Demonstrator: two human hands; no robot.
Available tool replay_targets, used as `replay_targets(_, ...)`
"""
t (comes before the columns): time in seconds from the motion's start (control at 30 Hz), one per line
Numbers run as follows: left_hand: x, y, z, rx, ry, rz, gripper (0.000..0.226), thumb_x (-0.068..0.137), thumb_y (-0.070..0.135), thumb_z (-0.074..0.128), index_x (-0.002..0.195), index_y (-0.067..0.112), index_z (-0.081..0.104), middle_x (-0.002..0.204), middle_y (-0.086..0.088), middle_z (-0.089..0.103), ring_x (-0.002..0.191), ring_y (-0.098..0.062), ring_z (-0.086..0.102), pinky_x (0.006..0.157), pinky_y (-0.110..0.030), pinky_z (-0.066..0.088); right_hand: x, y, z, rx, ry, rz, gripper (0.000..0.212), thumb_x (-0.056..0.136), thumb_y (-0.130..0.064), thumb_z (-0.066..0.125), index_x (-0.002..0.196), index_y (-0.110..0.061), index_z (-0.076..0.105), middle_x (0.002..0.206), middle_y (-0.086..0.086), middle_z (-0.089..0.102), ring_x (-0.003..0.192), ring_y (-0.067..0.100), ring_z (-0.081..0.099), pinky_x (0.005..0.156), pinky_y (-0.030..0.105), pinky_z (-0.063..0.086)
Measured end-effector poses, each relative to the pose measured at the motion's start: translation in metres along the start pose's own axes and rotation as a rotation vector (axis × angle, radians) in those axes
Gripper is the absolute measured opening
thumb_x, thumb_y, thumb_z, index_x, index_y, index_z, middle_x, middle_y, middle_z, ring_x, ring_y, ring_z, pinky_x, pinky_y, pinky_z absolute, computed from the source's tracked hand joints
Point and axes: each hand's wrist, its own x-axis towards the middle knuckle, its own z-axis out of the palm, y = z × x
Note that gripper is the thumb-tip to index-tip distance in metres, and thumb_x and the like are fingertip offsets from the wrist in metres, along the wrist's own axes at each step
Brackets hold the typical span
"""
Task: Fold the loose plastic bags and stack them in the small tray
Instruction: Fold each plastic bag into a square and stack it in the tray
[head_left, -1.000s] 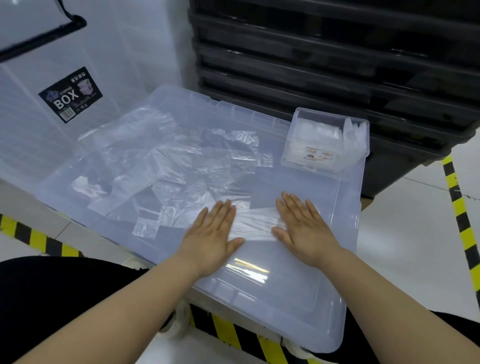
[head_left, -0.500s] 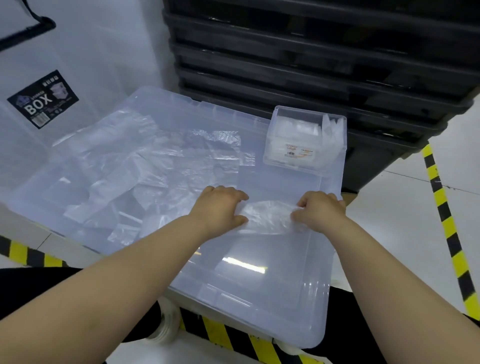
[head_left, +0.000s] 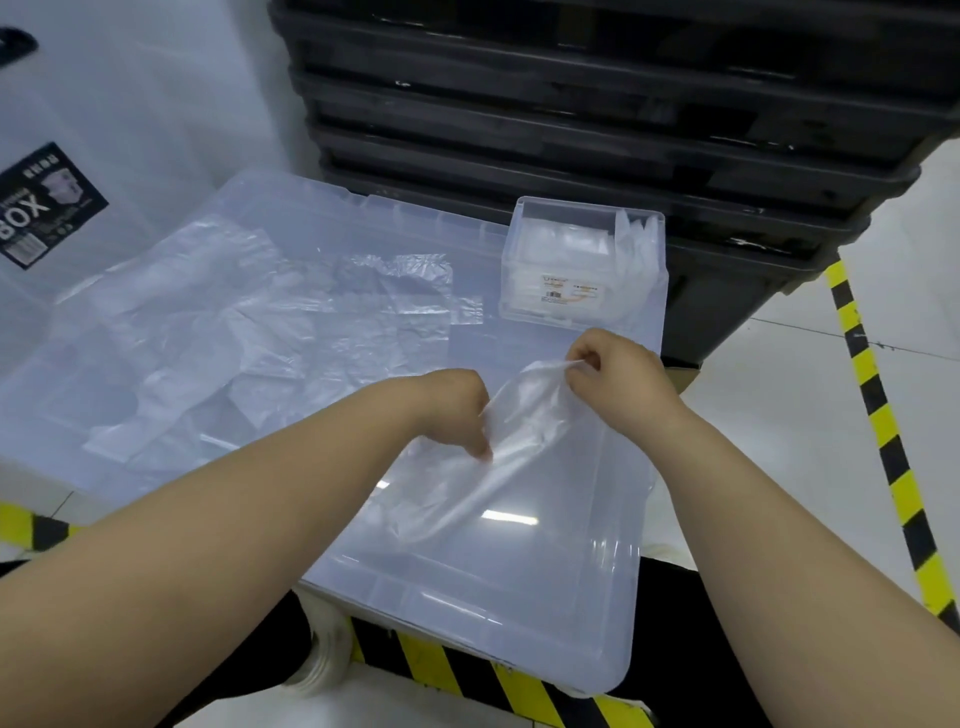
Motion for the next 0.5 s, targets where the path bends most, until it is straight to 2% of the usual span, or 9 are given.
replay_targets(0.1,-0.011,-0.007,-0.001,-0.259,0.039,0.023,0.031,0.080,0.024,0.070,0.063,0.012,0.048,0.063,0.001,0.043,0.059,-0.013,0.042,0.051,-0.017,0.032,0.000,-0.002,0.000,0.078,0.080,-0.040,0.019,0.092,-0.015,0.047,0.108,-0.016,0.059,0.112,0.007,0.059,0.109,0.028,0.050,0.093,0.035,0.042)
replay_targets(0.2,-0.019,-0.013,0.005,-0.611,0.117,0.025,0.040,0.080,0.019,0.071,0.055,0.014,0.040,0.051,0.005,0.038,0.048,-0.009,0.037,0.043,-0.011,0.029,-0.002,-0.004,-0.003,0.098,0.185,-0.129,0.036,0.090,-0.009,0.051,0.126,-0.013,0.050,0.131,0.006,0.048,0.123,0.022,0.039,0.100,0.025,0.030)
replay_targets(0.33,-0.017,-0.015,0.027,-1.122,0.391,-0.102,0.038,0.085,0.010,0.065,0.054,0.013,0.044,0.037,0.008,0.042,0.031,-0.005,0.038,0.034,-0.012,0.030,-0.006,-0.007,0.002,0.105,0.323,-0.189,0.045,0.088,-0.006,0.054,0.132,-0.008,0.044,0.140,0.006,0.038,0.129,0.020,0.034,0.102,0.021,0.024)
replay_targets(0.43,-0.014,-0.012,0.043,-1.306,0.530,-0.235,0.034,0.089,0.010,0.058,0.057,0.013,0.047,0.047,0.001,0.044,0.032,-0.006,0.040,0.032,-0.010,0.028,-0.013,-0.012,0.014,0.024,0.230,-0.338,0.038,0.085,0.000,0.057,0.123,-0.001,0.055,0.133,0.013,0.049,0.126,0.028,0.042,0.102,0.028,0.029)
replay_targets(0.5,-0.014,-0.010,0.047,-1.330,0.515,-0.254,0.025,0.092,0.008,0.053,0.067,0.012,0.054,0.057,-0.002,0.048,0.042,-0.010,0.046,0.032,-0.010,0.030,-0.021,-0.018,0.023,-0.044,0.072,-0.469,0.035,0.084,0.000,0.057,0.119,-0.002,0.059,0.130,0.012,0.055,0.123,0.028,0.048,0.102,0.031,0.031)
